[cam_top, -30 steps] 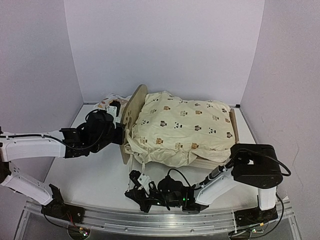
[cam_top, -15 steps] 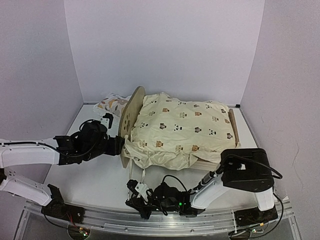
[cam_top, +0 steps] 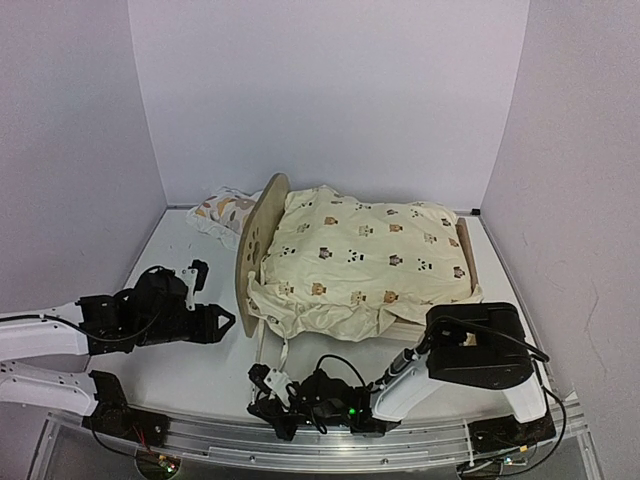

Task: Set up the pet bed

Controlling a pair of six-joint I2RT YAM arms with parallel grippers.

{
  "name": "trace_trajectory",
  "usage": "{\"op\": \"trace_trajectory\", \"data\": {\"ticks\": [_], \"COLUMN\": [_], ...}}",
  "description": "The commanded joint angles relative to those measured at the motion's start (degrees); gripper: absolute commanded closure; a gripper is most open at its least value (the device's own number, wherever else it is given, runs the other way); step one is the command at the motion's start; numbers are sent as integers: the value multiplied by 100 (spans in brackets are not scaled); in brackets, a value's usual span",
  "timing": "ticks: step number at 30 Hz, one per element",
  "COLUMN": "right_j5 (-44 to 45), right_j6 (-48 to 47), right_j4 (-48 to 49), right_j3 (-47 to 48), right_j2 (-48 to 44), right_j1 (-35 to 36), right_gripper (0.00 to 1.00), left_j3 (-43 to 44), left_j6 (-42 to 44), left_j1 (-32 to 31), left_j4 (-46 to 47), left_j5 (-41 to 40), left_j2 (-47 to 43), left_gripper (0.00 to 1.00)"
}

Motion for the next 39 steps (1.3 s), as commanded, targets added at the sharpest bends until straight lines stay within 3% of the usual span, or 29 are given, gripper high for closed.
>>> {"op": "trace_trajectory", "data": {"ticks": [1,11,14,32,35,36,37,39], "right_j5": [-238,-288,-231,-73,-118,-129,-131,-75], "right_j6": [31,-112,-128,-220,-182,-181,-190,-206], "right_j4": [20,20,20,29,22,23,26,10], "right_j3": [170,284,284,203,206,194,157,11], "right_j2": [138,280,287,144,144,126,92,-28], "right_j1": [111,108,111,111,111,111,111,111], "right_gripper": [100,100,100,100,100,96,86,58], "left_j3": [-243,-697,-677,-1095,-1057,-1052,-1043,-1024], "left_j6": [-303,-270,-294,-568,-504,-502,-510,-531], "left_j1": [-117,-248,-319,-537,-567,-571,-572,-572], "left_j4": [370,1907,1945,2320,2409,2421,2403,2326], "left_j5": [1121,2361,2410,2666,2647,2607,2545,2407], "left_j2": [-68,1022,1266,1658,1811,1838,1848,1796], "left_gripper": [46,51,58,72,84,91,98,100]}}
